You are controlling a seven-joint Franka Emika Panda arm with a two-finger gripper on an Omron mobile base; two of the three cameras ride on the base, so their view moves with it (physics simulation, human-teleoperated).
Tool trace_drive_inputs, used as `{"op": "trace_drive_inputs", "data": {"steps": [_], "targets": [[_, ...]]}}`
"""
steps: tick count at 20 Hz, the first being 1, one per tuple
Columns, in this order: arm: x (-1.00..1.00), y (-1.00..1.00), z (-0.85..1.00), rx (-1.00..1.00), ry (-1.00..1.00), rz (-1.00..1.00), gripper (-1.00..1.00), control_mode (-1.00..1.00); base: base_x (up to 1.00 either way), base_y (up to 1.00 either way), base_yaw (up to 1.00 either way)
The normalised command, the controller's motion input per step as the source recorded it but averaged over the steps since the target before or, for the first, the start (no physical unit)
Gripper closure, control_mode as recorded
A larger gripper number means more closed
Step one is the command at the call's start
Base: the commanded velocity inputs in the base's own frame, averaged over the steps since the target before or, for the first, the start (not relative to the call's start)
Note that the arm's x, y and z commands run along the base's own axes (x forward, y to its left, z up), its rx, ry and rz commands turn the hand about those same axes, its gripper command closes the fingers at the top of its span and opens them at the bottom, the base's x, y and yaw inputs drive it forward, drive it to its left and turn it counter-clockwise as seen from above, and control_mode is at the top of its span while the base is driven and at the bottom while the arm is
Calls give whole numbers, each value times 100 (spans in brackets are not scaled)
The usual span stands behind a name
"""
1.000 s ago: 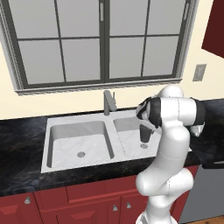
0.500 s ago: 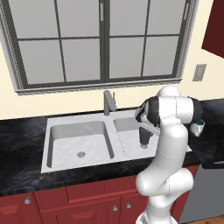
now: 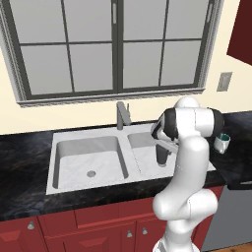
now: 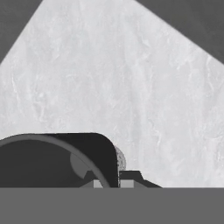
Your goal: Move any existing items from the left basin to the right basin for drying. Then move the mug from the counter to the left basin of the sink for washing.
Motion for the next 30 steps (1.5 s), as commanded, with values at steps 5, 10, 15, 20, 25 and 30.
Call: {"op": "trace_drive_inputs", "data": {"steps": [5, 10, 15, 20, 25, 30], "targets": [[5, 0, -14, 0, -1, 0, 100, -100, 0, 0, 0], [1, 0, -17, 0, -1, 0, 100, -100, 0, 0, 0], [0, 0, -6, 0, 0, 0, -100, -100, 0, 0, 0], [0, 1, 0, 0, 0, 0, -100, -100, 0, 0, 0], [0, 2, 4, 0, 0, 0, -100, -100, 0, 0, 0], [-1, 0, 18, 0, 0, 0, -100, -100, 0, 0, 0]]}}
